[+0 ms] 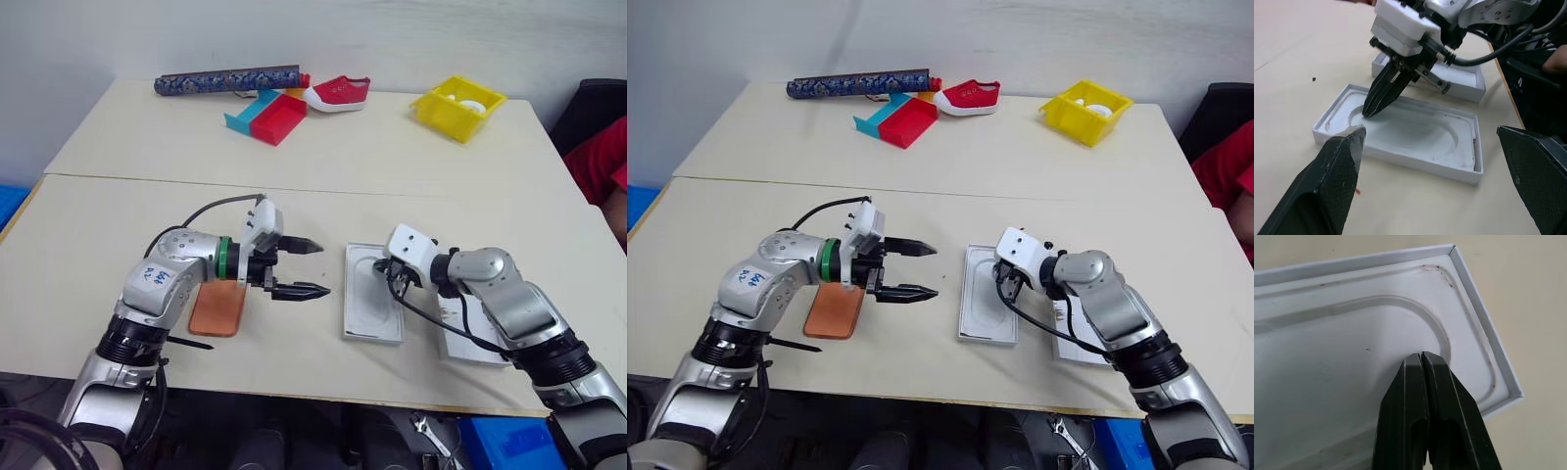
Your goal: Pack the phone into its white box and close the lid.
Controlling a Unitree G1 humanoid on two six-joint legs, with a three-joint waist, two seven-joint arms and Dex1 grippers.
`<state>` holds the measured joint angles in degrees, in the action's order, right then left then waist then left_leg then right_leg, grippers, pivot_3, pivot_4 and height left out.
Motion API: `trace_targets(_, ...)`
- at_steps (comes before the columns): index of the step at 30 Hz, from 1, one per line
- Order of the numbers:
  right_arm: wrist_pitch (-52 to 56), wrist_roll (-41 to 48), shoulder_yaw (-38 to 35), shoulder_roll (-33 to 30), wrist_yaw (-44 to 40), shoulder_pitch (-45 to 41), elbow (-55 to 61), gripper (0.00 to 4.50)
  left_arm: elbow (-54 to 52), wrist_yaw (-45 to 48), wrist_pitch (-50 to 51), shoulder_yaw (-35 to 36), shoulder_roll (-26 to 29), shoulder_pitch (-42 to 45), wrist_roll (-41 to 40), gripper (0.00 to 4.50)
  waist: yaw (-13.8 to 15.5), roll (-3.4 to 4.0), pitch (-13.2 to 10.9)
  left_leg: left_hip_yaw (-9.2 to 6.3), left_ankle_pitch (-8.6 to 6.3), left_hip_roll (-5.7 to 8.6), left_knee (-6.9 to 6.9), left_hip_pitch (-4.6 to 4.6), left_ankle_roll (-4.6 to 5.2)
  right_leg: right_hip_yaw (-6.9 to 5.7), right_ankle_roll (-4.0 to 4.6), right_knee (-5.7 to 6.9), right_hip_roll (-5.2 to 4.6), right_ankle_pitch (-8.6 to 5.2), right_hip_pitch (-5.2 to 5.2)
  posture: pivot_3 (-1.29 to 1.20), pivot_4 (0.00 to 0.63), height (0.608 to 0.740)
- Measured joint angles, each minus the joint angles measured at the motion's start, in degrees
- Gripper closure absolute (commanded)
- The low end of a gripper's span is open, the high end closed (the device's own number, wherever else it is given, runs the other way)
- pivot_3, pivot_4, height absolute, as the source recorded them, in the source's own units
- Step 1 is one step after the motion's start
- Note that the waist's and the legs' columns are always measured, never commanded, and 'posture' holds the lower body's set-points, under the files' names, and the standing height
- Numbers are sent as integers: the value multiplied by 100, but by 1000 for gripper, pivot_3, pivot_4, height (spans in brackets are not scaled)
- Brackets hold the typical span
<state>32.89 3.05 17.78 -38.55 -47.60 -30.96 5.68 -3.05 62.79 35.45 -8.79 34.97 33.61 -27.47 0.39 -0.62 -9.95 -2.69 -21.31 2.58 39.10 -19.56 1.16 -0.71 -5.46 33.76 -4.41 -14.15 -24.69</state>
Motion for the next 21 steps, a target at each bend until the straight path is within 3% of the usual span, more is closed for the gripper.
trace_targets(3,181,267,-29,167,-190,-42,358,4449,248,83,443,328,466,-215,-122,0,-85,2,-2,3,0,-7,-1,-1,-3,-1,0,7,4,0,-9,0,150,740)
trace_targets(7,482,730,74,762,-481,-477,783,4449,718,539,1173,933,1478,-623,-464,0,-183,6,-4,0,2,-13,-6,-2,-10,-5,4,18,7,-2,-19,0,150,740)
trace_targets(12,162,540,731,1295,-597,-868,182,4449,1429,1187,1833,1363,2553,-1122,-704,0,-190,4,-3,0,-2,-3,-8,-3,-2,-10,6,17,-5,-3,-20,0,150,740)
trace_targets(17,-489,128,1397,1821,-779,-1153,-723,4449,1815,1404,2016,1320,3079,-1464,-528,0,-183,-7,4,-3,-3,20,0,-56,7,-13,6,62,-18,-2,-92,0,150,740)
trace_targets(21,-992,-231,1737,2135,-840,-1298,-1308,4449,2012,1168,2412,1058,3091,-1256,-296,0,-192,-13,8,-13,-4,26,-1,-57,8,-37,6,73,-14,-2,-95,0,150,740)
